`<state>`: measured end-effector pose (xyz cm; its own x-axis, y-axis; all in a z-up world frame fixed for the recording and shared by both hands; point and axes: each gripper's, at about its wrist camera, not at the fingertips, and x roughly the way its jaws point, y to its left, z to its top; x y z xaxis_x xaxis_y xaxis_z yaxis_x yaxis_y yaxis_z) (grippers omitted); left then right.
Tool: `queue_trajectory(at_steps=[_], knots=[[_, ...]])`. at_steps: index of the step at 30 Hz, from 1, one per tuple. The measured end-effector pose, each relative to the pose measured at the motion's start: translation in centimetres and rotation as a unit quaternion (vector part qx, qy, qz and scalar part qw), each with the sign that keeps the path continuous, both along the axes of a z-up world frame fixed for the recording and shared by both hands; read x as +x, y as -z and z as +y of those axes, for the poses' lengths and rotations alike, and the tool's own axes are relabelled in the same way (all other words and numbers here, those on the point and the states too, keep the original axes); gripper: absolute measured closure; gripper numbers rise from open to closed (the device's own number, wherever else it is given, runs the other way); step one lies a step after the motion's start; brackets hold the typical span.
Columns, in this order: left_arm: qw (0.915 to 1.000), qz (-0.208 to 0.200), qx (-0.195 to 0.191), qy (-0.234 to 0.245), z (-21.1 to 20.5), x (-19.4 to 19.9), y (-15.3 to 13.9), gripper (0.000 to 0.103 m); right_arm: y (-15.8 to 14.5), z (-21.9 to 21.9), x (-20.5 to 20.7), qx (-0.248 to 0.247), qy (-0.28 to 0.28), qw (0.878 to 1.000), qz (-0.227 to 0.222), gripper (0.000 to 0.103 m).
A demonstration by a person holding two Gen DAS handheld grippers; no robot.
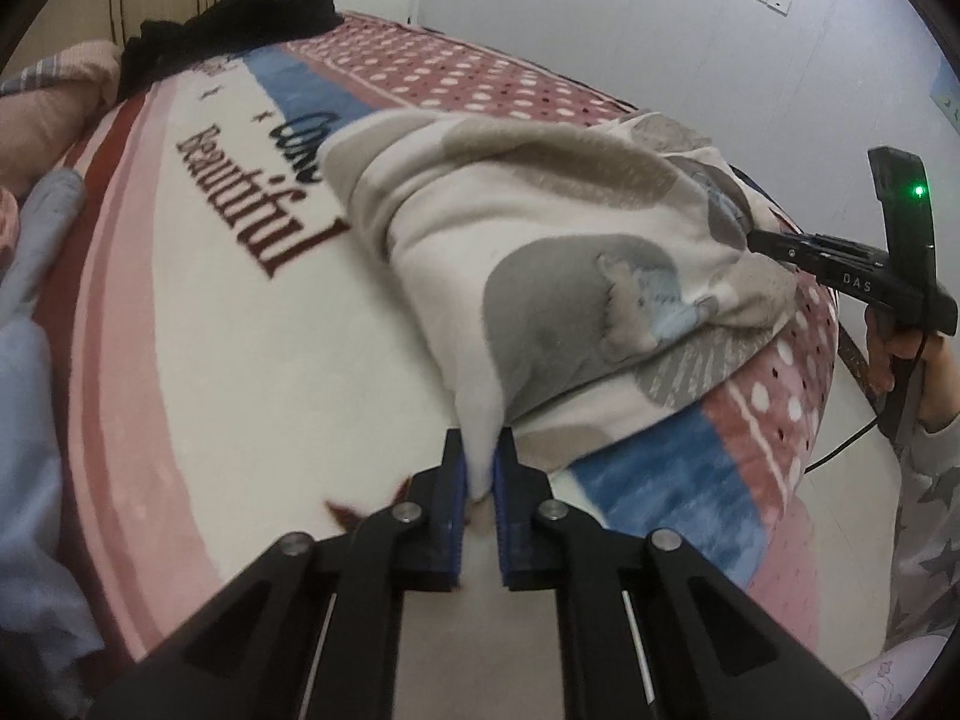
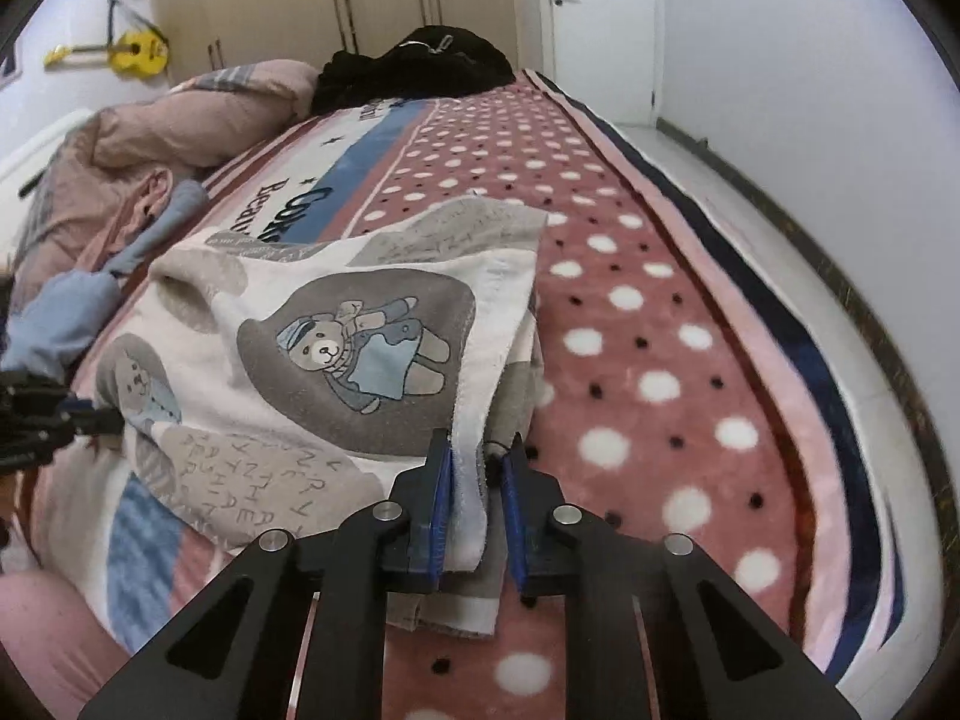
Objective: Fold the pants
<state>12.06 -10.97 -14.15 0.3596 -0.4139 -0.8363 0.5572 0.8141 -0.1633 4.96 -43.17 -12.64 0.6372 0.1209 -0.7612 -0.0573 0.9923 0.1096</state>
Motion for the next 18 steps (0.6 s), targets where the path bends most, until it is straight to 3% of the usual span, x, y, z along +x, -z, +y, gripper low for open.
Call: queue_trajectory(at_steps=[2,4,5,7,10,13,18], knots=[[1.0000,0.002,-0.007,0.001,0.4,-0.2,-0.2,0.096,0.4,-0.3,-0.2,0.014,0.004,1.000,0.006,0.092],[0.9999,-0.007,-0.015,0.004,0.8,-0.4,-1.4,0.094,0.0,-0.5,-0.4,0.014,0.010,1.000,0.001,0.082],[0.9997,-0.015,-0.021,0.001,1.1,-0.3,-2.2,0.082,-0.5,-0.5,-0.5,0.014,0.013,1.000,-0.007,0.078],[0.9982,-0.045,-0.040,-0.006,1.5,-0.2,-4.6,0.068,-2.0,-0.8,-0.8,0.016,0.016,0.999,-0.027,0.077],[0.9964,-0.072,-0.043,-0.013,0.4,1.2,-6.8,0.067,-4.4,-0.7,-0.2,0.021,0.004,0.998,-0.056,0.072],[0.9964,-0.062,-0.057,0.001,-2.4,3.2,-6.9,0.067,-5.8,0.8,1.5,0.022,-0.039,0.996,-0.073,0.071],[0.9980,-0.060,-0.014,-0.011,-6.3,7.0,-4.5,0.067,-3.5,4.6,5.7,0.025,-0.123,0.992,-0.025,0.071]])
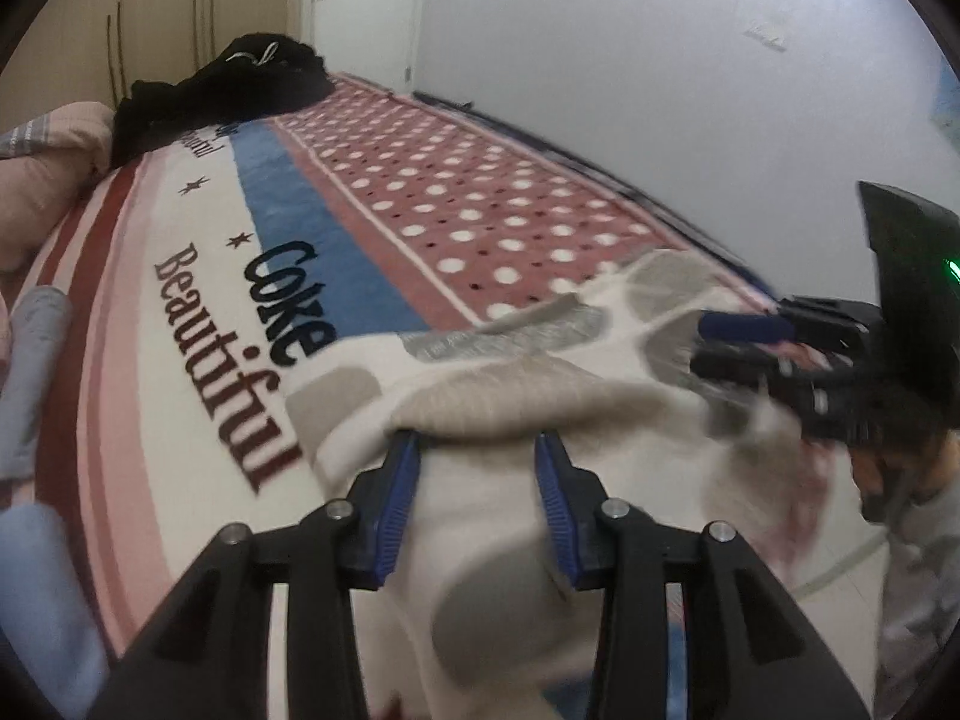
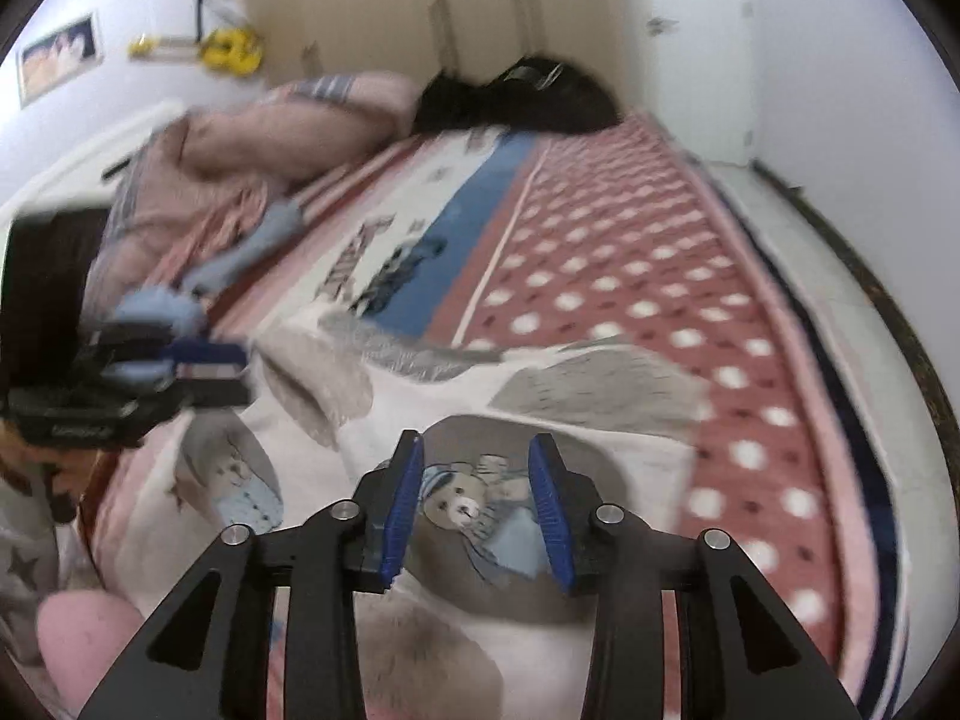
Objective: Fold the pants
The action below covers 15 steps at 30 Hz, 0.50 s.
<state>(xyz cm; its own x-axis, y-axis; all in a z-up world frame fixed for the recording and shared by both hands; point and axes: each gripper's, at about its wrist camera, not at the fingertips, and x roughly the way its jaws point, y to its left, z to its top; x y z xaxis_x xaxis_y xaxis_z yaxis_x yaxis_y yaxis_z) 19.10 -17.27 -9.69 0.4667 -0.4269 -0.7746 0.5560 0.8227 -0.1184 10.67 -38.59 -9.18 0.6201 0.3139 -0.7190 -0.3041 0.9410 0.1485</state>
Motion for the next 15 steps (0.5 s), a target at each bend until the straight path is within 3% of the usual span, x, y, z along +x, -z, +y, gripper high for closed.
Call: queue_trajectory(at_steps=[4,7,8,10,11,12,15], knots=[[0.9998,0.009,0.015,0.000,0.0,1.9,1.8,0.067,2.7,0.3,2.5,-0.053,0.021,0.998,0.005,0.069],[0.9997,0.013,0.022,-0.007,0.4,2.7,2.8,0.066,3.4,-2.5,4.0,-0.022,0.057,0.998,0.014,0.071],[0.9996,0.017,0.019,-0.011,0.6,2.8,3.0,0.065,3.4,-3.5,4.3,-0.027,0.081,0.996,0.008,0.068],[0.9996,0.022,0.012,-0.014,1.0,2.7,3.1,0.066,3.5,-4.7,4.5,-0.061,0.123,0.991,-0.002,0.042],[0.9996,0.023,0.012,-0.013,1.2,2.5,2.9,0.065,3.8,-5.9,4.5,-0.047,0.135,0.990,0.007,0.038],[0.9996,0.024,0.011,-0.012,1.4,2.2,2.7,0.064,4.0,-6.9,4.2,-0.019,0.133,0.991,0.019,0.040],[0.9993,0.028,-0.016,-0.020,2.5,1.3,1.6,0.037,3.6,-8.5,2.5,0.031,0.135,0.990,0.023,0.037]])
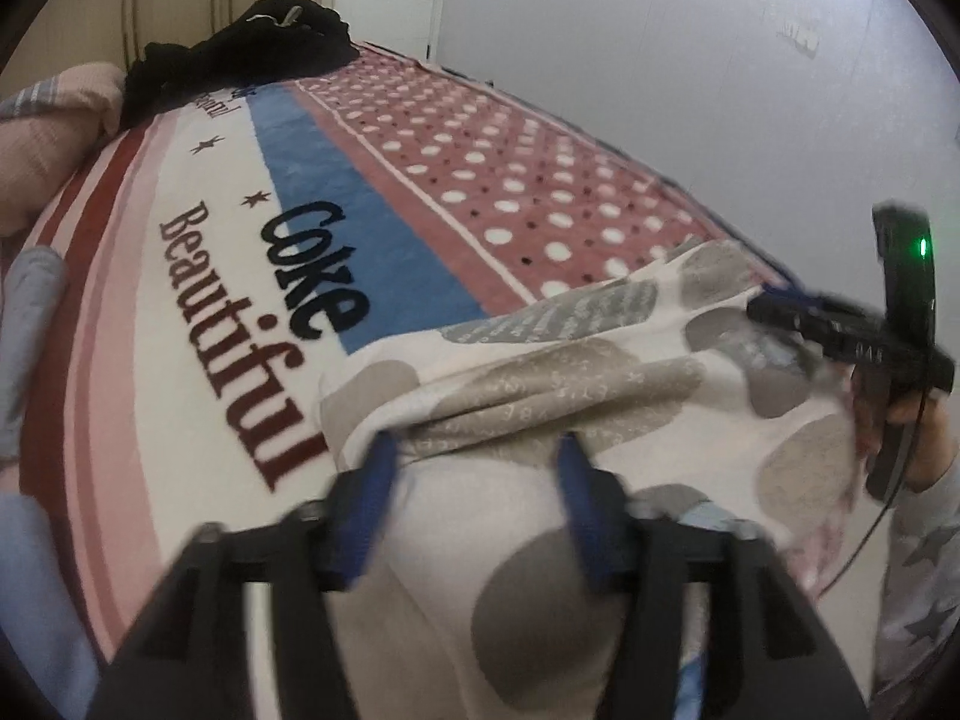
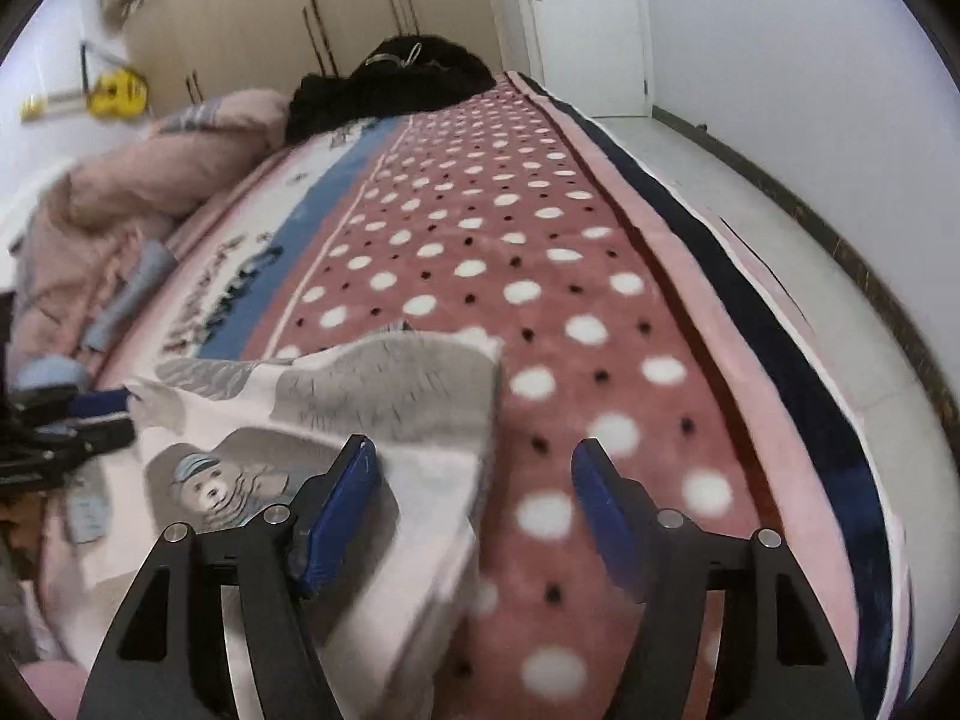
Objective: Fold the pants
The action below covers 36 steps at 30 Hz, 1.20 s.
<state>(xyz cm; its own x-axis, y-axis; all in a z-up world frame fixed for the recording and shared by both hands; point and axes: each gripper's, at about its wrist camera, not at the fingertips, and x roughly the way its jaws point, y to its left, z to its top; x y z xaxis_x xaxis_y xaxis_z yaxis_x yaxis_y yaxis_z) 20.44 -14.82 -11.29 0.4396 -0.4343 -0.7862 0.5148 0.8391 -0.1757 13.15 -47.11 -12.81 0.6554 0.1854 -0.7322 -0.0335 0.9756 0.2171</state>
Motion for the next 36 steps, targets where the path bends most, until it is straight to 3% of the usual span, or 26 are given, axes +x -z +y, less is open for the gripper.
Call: queue_trajectory(at_steps=[1,2,4,7,9,14,17,19,22,24,27,29,31,36], knots=[[0.9999,0.001,-0.014,-0.005,0.5,-0.4,-0.3,0.021,-0.3,-0.2,-0.7,0.014,-0.003,1.000,-0.005,0.037],[0.9998,0.006,-0.016,-0.007,0.7,-0.6,-0.3,0.015,-0.8,-0.3,-1.7,0.037,-0.012,0.999,-0.012,0.037],[0.9995,0.026,-0.015,0.003,1.1,-1.3,0.6,0.015,-1.2,0.1,-3.0,0.055,-0.031,0.998,-0.010,0.035],[0.9979,0.061,-0.018,0.009,2.1,-1.9,2.9,0.015,0.0,1.4,-4.6,0.034,-0.054,0.998,0.024,0.034],[0.9941,0.097,-0.048,0.010,2.9,-2.0,4.2,0.015,1.7,1.4,-5.3,0.017,-0.060,0.997,0.040,0.035],[0.9830,0.123,-0.131,0.038,3.5,-1.9,3.0,0.015,1.1,-0.7,-5.4,0.072,-0.050,0.995,0.038,0.037],[0.9819,0.124,-0.138,0.038,2.6,-1.0,2.6,0.015,0.6,-1.0,-4.7,0.107,-0.060,0.992,0.040,0.034],[0.9772,0.153,-0.145,0.026,1.7,0.0,3.7,0.015,1.1,-0.6,-3.6,0.142,-0.078,0.985,0.059,0.034],[0.9705,0.181,-0.159,0.009,0.7,0.8,5.1,0.023,2.5,0.4,-2.2,0.167,-0.090,0.979,0.078,0.034],[0.9703,0.179,-0.162,0.004,0.4,0.8,5.0,0.033,2.6,0.9,-1.8,0.190,-0.100,0.974,0.075,0.055],[0.9713,0.178,-0.158,-0.002,0.4,0.6,4.6,0.052,2.3,2.0,-1.5,0.185,-0.106,0.974,0.076,0.072],[0.9736,0.167,-0.155,0.001,0.6,0.0,3.9,0.068,1.8,2.8,-1.9,0.169,-0.107,0.978,0.066,0.077],[0.9740,0.157,-0.164,0.006,1.0,-0.6,2.8,0.075,1.0,3.4,-2.1,0.161,-0.106,0.980,0.053,0.079],[0.9782,0.111,-0.175,0.003,2.8,-1.8,-1.7,0.080,-2.6,5.7,-3.2,0.149,-0.117,0.982,0.017,0.082]])
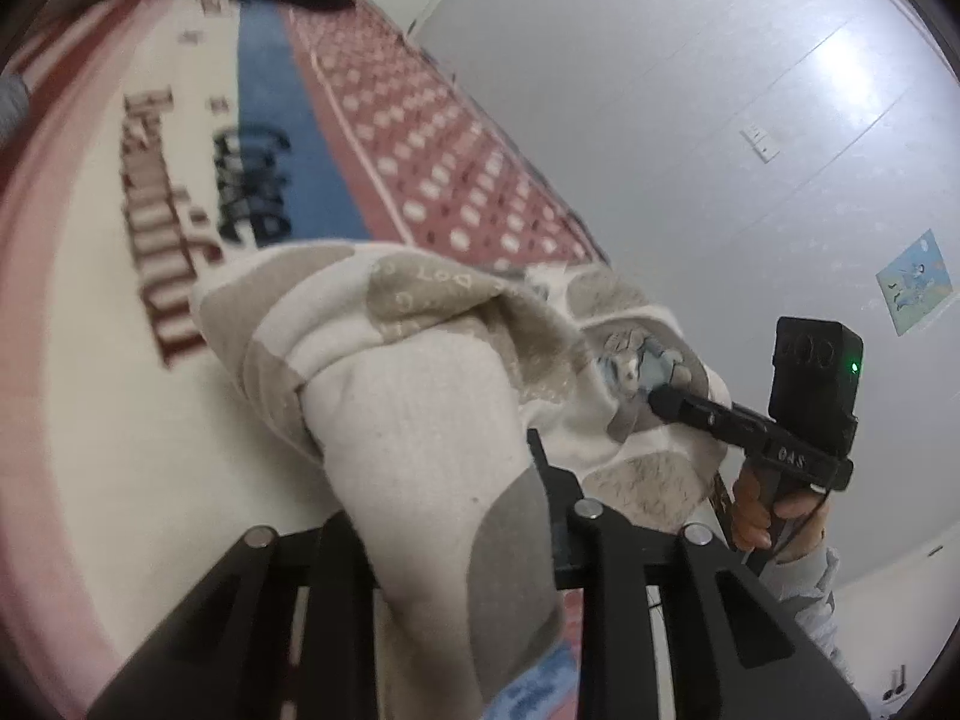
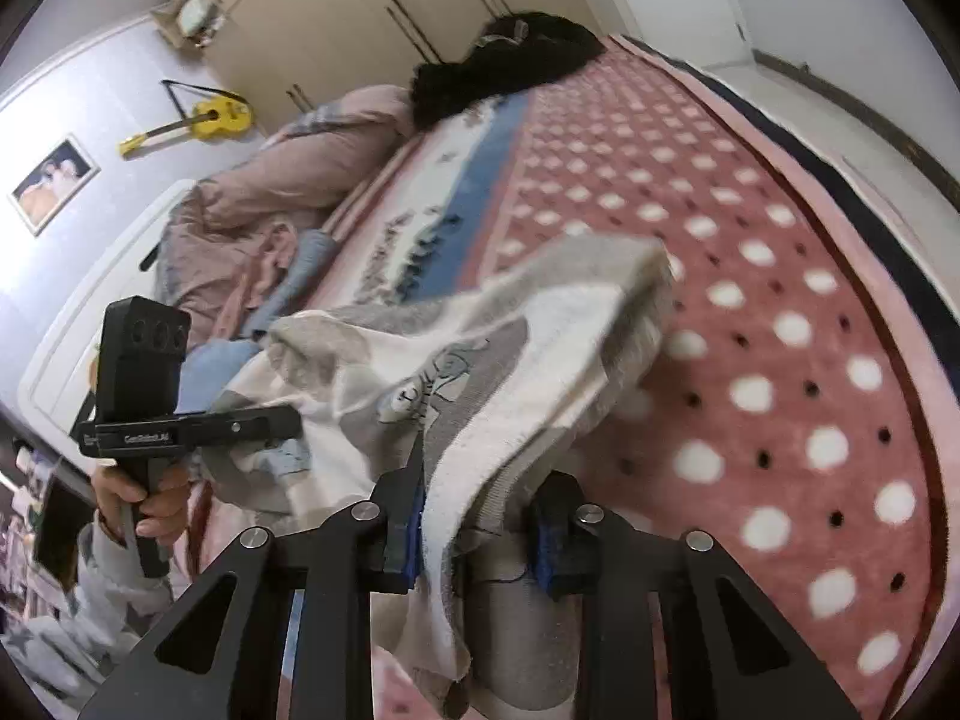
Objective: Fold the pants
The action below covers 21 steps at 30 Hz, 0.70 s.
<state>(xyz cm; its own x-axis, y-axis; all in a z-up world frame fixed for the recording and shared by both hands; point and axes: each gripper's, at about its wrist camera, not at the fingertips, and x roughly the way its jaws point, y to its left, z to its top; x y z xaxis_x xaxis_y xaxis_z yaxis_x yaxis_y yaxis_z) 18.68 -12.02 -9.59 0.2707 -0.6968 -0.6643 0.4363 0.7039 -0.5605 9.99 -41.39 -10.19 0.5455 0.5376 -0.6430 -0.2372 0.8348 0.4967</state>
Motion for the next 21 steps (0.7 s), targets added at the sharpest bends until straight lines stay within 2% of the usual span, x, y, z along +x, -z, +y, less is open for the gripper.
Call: queue_trajectory(at_steps=[5,7,13,17,21], knots=[[0.9987,-0.045,-0.004,-0.025,5.4,-1.7,-5.1,0.080,-4.8,5.2,-0.8,-0.008,-0.026,0.999,-0.043,0.082],[0.9970,-0.067,0.000,-0.038,8.6,-2.6,-7.6,0.080,-6.5,7.2,-0.9,-0.002,-0.036,0.998,-0.059,0.082],[0.9878,-0.113,0.038,-0.100,20.0,-5.4,-13.8,0.080,-11.7,17.5,0.5,0.021,-0.096,0.990,-0.098,0.082],[0.9801,-0.121,0.052,-0.148,26.7,-6.4,-15.2,0.080,-13.5,26.0,2.2,0.034,-0.138,0.984,-0.111,0.082],[0.9727,-0.121,0.061,-0.188,33.3,-7.5,-15.4,0.080,-13.9,33.1,3.6,0.041,-0.173,0.978,-0.112,0.082]])
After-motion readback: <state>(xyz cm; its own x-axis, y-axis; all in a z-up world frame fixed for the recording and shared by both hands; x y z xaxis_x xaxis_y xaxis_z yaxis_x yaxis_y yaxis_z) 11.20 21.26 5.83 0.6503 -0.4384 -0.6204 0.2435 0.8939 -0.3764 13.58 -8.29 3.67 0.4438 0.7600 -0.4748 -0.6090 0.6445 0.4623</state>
